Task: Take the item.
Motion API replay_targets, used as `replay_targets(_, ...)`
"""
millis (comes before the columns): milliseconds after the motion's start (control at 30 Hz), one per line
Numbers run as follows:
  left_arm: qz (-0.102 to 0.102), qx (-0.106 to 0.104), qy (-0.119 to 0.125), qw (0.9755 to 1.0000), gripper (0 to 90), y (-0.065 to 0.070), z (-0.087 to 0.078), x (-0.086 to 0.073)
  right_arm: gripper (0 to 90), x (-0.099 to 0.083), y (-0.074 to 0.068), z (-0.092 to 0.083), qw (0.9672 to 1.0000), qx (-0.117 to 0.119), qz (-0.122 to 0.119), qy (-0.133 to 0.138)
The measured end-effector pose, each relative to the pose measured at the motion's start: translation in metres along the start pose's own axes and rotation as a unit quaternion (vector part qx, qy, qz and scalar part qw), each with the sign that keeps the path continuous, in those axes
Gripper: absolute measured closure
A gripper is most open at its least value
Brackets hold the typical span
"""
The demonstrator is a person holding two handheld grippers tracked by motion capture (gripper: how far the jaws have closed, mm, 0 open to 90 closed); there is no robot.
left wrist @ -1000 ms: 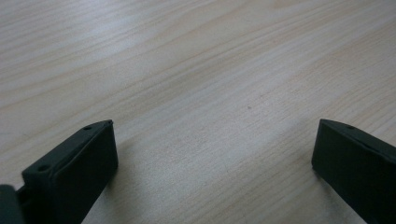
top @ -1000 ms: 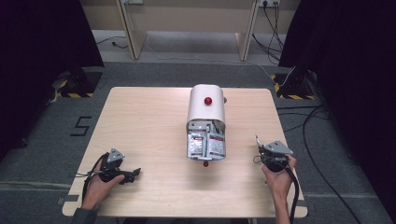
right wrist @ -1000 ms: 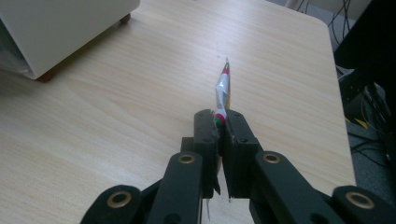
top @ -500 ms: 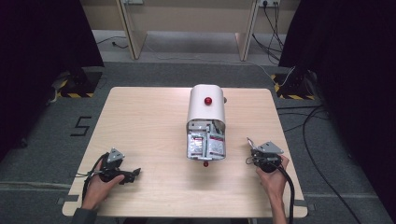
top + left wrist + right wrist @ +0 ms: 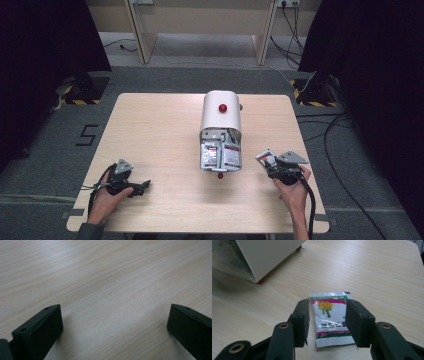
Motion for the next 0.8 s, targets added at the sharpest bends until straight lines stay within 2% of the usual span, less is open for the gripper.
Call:
replay_targets(267, 0.000, 0.000, 0.000, 1.0000, 0.0, 0.000, 0.000, 0.000, 43.4, -0.001, -0.009, -0.005, 0.9996, 0.019, 0.022, 0.002)
replay_targets(567, 0.000, 0.000, 0.000, 1.0000, 0.0, 0.000, 0.000, 0.000, 29.0, -0.006, -0.019, -0.010, 0.9990, 0.024, 0.037, -0.006)
replay_targets(600, 0.000, 0.000, 0.000, 1.0000, 0.0, 0.000, 0.000, 0.000, 28.2, -0.006, -0.021, -0.010, 0.9986, 0.026, 0.045, -0.009)
replay_targets(800, 0.000, 0.000, 0.000, 1.0000, 0.0, 0.000, 0.000, 0.000, 26.8, -0.006, -0.024, -0.016, 0.9988, 0.030, 0.039, 0.000)
Point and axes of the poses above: each handheld gripper's, and its own axes: z roughly forward along the jaws, x roughly out of its top, y roughly to its right, the point moved 10 cm from there along z, roughly forward along the jaws, and after that the axes turned 4 degrees about -z, right-handed, at the moved point
